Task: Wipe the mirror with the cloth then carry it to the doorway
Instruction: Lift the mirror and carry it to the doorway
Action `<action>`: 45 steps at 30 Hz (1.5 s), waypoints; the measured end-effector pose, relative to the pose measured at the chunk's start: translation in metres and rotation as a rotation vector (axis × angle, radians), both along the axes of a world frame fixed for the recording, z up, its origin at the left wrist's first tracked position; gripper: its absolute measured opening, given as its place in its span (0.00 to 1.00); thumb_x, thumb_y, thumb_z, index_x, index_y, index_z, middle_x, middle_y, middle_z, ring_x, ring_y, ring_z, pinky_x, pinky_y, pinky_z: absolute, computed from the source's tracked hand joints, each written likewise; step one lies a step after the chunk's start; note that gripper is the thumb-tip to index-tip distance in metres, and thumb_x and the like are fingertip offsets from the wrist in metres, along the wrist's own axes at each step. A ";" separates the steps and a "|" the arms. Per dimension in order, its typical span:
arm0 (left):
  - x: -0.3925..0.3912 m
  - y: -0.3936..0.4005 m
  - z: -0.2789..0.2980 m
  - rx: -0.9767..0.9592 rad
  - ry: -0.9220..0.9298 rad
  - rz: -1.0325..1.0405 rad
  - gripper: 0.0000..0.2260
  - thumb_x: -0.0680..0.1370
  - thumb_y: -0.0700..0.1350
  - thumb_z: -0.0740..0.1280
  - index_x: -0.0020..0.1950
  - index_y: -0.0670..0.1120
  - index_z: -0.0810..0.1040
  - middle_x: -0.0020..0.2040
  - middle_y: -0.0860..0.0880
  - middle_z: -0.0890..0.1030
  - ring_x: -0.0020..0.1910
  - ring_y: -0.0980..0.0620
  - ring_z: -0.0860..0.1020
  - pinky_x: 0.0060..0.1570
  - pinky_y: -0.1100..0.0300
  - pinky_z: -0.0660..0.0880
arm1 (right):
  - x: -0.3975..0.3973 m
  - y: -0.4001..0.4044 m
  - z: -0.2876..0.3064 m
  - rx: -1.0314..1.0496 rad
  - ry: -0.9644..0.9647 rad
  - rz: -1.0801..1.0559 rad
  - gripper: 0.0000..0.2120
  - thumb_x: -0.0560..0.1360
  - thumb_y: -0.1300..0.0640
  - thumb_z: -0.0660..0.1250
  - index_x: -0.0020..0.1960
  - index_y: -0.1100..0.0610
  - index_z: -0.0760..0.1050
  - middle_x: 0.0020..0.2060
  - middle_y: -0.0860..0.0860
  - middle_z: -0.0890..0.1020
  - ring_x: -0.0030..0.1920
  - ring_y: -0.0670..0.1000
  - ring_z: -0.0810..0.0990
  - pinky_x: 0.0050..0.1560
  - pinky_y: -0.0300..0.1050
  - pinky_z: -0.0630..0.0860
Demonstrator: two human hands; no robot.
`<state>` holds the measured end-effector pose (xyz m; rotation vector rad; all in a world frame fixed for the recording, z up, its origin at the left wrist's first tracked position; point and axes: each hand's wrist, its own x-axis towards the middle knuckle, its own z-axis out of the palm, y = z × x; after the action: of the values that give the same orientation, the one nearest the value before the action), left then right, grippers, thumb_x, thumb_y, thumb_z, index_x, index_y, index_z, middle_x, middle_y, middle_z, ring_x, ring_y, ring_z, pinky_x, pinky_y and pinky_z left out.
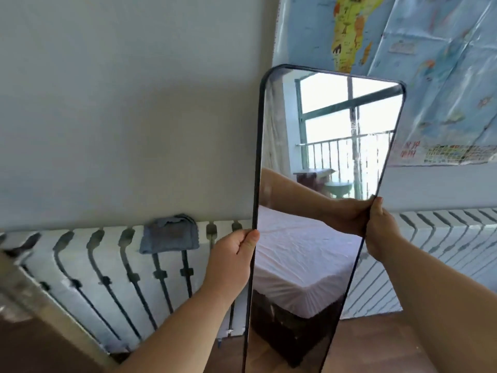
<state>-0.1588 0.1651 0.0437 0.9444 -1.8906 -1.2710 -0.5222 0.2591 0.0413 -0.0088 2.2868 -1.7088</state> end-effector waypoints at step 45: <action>0.787 0.371 0.041 0.004 -0.212 1.493 0.19 0.88 0.53 0.62 0.41 0.45 0.80 0.25 0.60 0.74 0.31 0.58 0.73 0.33 0.70 0.69 | 0.954 -0.041 0.010 -0.205 -0.287 1.626 0.29 0.88 0.41 0.54 0.79 0.59 0.69 0.75 0.57 0.76 0.77 0.57 0.73 0.77 0.51 0.67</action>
<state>0.6278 0.5362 0.0851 1.9367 -0.7577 -0.2326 0.4316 0.2179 0.0516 -1.1757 1.0543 -0.8453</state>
